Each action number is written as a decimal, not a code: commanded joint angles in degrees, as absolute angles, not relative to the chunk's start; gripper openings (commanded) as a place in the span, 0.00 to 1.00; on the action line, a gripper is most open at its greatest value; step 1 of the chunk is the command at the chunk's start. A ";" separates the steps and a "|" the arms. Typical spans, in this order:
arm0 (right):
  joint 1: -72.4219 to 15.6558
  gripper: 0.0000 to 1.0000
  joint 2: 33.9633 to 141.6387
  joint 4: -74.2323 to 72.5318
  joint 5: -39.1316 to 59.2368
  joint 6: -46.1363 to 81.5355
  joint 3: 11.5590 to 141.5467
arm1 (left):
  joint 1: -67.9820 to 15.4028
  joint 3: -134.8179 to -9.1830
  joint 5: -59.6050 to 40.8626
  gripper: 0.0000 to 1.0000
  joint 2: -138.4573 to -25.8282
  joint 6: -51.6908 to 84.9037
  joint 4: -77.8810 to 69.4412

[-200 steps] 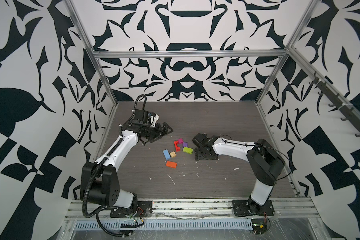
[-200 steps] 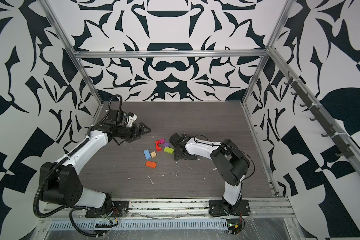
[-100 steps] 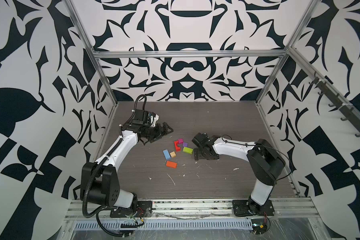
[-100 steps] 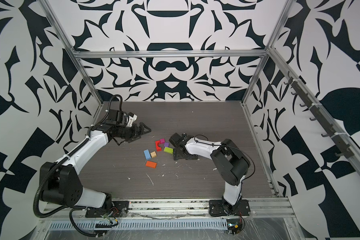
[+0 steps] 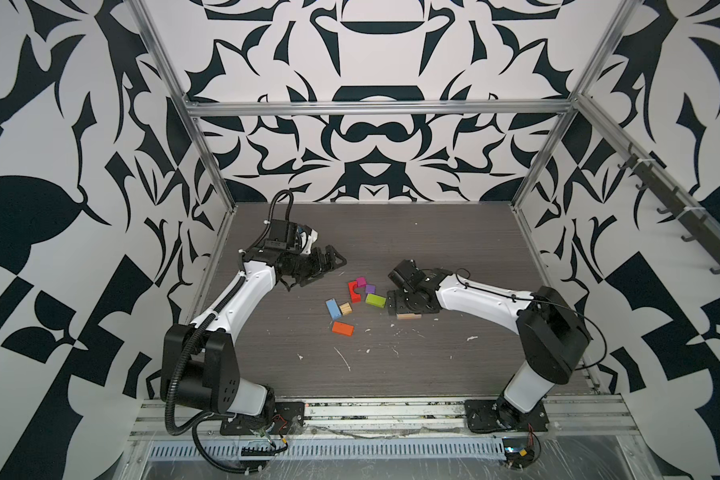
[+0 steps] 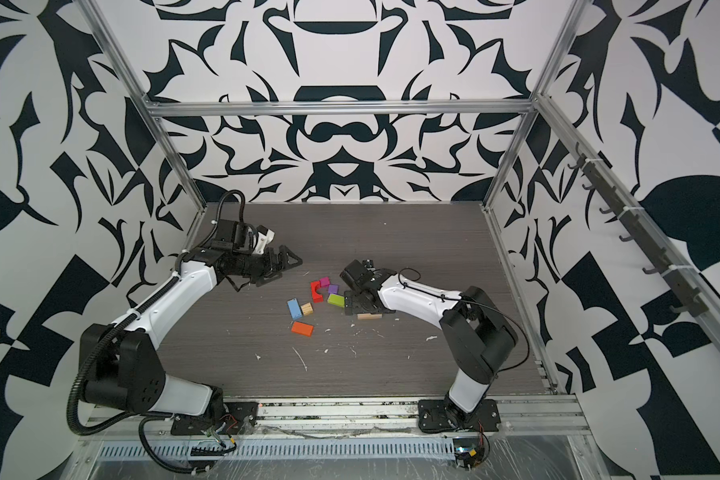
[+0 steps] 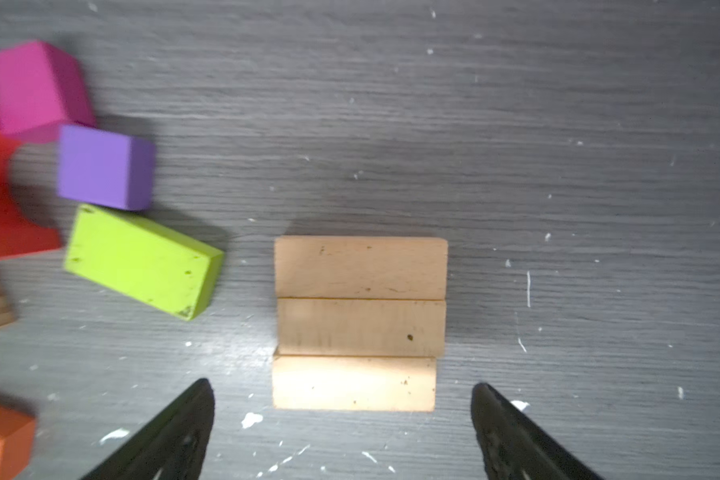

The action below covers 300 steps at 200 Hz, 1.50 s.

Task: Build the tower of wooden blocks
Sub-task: 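Open the right gripper and raise it off the three bars, then swing the left gripper back over the pile while the right gripper hovers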

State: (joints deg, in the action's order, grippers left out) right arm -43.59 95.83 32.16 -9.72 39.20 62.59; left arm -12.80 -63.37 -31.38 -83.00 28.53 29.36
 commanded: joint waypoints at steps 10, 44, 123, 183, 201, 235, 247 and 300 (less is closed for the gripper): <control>-43.72 1.00 92.28 31.75 -8.70 37.11 62.05 | -12.66 -63.64 -31.92 1.00 -82.93 27.80 31.36; -43.79 0.98 89.56 30.29 -8.35 34.32 61.74 | -12.66 -63.33 -30.34 0.99 -83.52 28.01 32.80; -43.77 0.94 85.13 26.17 -8.57 29.10 60.77 | -12.82 -56.88 -25.28 0.95 -82.62 33.46 31.20; -43.78 0.93 82.27 21.73 -6.49 26.56 57.57 | -17.10 -55.64 -17.42 0.96 -82.48 35.84 33.66; -43.76 0.93 81.56 20.92 -5.15 25.75 56.53 | -18.38 -55.35 -15.01 0.95 -82.50 38.11 34.41; -43.77 0.93 79.35 18.24 -4.86 25.56 52.92 | -20.69 -54.19 -11.10 0.95 -82.35 41.54 34.83; -43.77 0.93 78.76 17.76 -5.10 25.32 52.24 | -21.42 -53.91 -9.51 0.95 -82.42 42.24 35.05; -43.77 0.93 76.58 17.64 -5.88 24.51 50.57 | -24.23 -54.22 -3.84 0.91 -82.91 44.97 36.97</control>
State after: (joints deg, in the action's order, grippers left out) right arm -43.59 78.98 19.33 -4.97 25.45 51.13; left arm -23.22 -54.50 -7.88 -83.00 42.50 33.93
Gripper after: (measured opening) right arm 0.931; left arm 0.917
